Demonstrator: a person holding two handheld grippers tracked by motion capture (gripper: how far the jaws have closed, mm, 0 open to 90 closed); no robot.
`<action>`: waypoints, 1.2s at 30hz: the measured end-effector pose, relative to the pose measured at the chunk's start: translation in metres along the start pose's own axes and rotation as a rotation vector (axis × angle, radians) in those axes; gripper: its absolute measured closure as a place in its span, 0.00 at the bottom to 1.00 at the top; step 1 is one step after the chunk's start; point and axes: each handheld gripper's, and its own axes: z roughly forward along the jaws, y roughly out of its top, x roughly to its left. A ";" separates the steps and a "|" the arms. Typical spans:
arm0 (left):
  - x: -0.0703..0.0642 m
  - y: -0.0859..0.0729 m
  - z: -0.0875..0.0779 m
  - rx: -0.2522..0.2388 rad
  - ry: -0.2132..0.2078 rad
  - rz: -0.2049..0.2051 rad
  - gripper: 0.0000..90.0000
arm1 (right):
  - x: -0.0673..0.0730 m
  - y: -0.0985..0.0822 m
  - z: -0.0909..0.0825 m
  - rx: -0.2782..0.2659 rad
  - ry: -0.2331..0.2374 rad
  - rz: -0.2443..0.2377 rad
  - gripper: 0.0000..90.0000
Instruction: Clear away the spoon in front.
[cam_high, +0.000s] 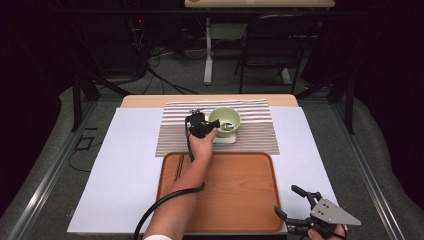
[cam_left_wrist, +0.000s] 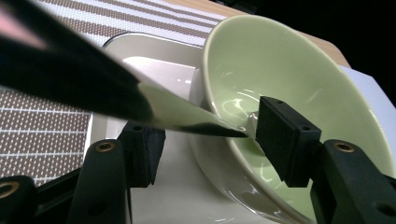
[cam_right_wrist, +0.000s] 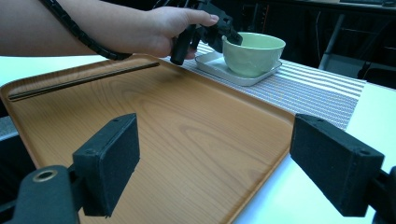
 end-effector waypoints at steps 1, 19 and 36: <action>0.000 0.000 0.001 0.003 0.000 -0.003 0.48 | 0.000 0.000 0.000 0.001 0.000 0.003 0.17; -0.005 0.002 0.006 -0.019 0.005 -0.010 0.50 | 0.000 0.000 -0.001 0.001 0.005 0.000 0.17; -0.004 0.004 0.004 -0.027 0.019 0.015 0.68 | 0.001 0.000 0.000 0.004 0.006 0.000 0.17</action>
